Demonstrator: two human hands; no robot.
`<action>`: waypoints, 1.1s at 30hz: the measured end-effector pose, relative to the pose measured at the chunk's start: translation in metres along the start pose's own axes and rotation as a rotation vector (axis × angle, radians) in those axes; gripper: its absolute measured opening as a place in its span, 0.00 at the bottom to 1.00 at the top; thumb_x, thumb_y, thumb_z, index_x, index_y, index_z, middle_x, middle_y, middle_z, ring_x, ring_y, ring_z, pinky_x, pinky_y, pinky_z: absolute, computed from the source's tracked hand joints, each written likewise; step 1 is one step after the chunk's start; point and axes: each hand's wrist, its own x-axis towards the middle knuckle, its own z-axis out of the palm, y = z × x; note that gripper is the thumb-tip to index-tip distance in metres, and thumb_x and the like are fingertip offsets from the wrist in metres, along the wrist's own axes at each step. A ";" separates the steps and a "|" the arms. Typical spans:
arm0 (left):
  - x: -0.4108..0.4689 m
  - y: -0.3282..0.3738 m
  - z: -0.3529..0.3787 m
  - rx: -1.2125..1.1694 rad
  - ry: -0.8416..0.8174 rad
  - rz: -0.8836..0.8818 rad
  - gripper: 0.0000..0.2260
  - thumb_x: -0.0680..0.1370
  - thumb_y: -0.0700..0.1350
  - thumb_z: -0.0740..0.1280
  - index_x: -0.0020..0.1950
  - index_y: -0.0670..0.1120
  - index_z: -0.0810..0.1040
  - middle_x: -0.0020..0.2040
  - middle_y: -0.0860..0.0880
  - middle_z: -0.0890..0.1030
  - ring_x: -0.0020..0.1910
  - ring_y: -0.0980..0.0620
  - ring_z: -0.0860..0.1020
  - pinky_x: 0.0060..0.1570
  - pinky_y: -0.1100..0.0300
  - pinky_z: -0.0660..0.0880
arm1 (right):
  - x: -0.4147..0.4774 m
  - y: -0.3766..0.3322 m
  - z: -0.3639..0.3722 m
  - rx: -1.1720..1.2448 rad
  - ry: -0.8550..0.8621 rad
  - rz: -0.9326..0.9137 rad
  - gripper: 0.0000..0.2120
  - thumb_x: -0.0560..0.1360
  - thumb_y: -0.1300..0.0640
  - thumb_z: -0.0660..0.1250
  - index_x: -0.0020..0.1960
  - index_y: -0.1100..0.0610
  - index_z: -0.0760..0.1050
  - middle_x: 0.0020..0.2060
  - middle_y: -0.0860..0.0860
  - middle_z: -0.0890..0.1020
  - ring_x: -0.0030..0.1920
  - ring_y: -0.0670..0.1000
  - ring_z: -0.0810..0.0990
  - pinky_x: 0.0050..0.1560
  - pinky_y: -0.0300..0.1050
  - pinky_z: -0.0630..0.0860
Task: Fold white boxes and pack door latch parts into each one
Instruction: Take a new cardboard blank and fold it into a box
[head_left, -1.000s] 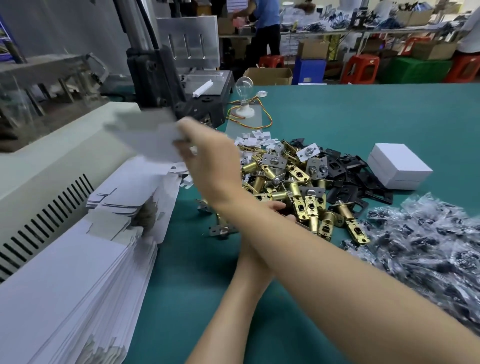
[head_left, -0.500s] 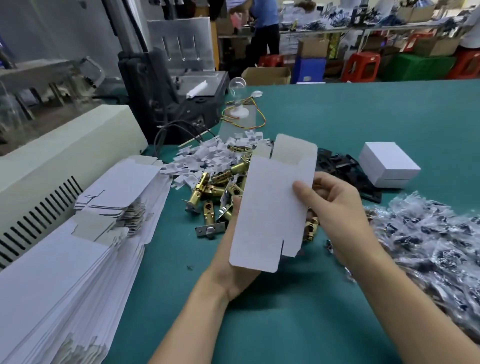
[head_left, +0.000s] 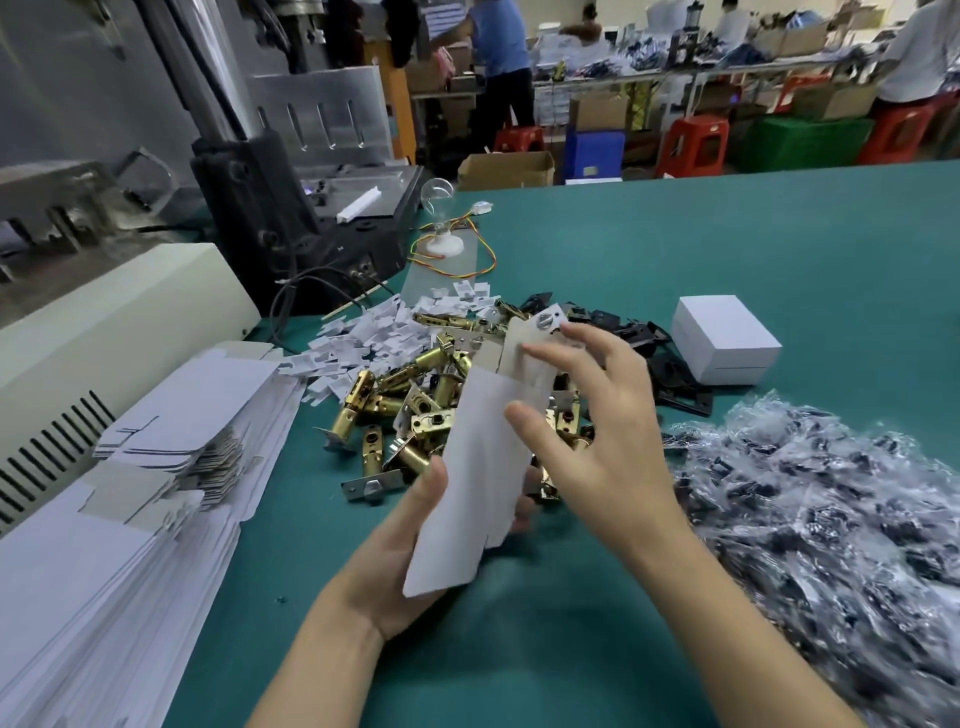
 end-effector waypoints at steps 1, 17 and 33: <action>-0.002 0.001 0.001 0.023 0.004 -0.014 0.36 0.68 0.72 0.77 0.69 0.52 0.83 0.68 0.43 0.83 0.68 0.41 0.80 0.68 0.50 0.77 | -0.001 -0.001 0.000 0.009 -0.030 -0.010 0.21 0.75 0.39 0.68 0.65 0.46 0.79 0.70 0.47 0.70 0.75 0.47 0.65 0.75 0.41 0.62; -0.007 0.014 0.010 0.201 0.042 0.028 0.32 0.62 0.69 0.81 0.63 0.60 0.83 0.57 0.48 0.86 0.54 0.49 0.84 0.50 0.55 0.82 | 0.001 -0.005 0.001 0.225 -0.036 0.078 0.19 0.68 0.40 0.76 0.46 0.51 0.71 0.60 0.48 0.71 0.65 0.41 0.70 0.61 0.27 0.65; 0.004 0.006 0.010 0.244 0.399 0.208 0.17 0.71 0.60 0.75 0.53 0.52 0.89 0.55 0.44 0.88 0.53 0.45 0.87 0.49 0.52 0.85 | -0.005 -0.008 0.004 0.627 -0.146 0.431 0.08 0.79 0.60 0.71 0.53 0.48 0.85 0.46 0.49 0.89 0.48 0.53 0.88 0.50 0.55 0.86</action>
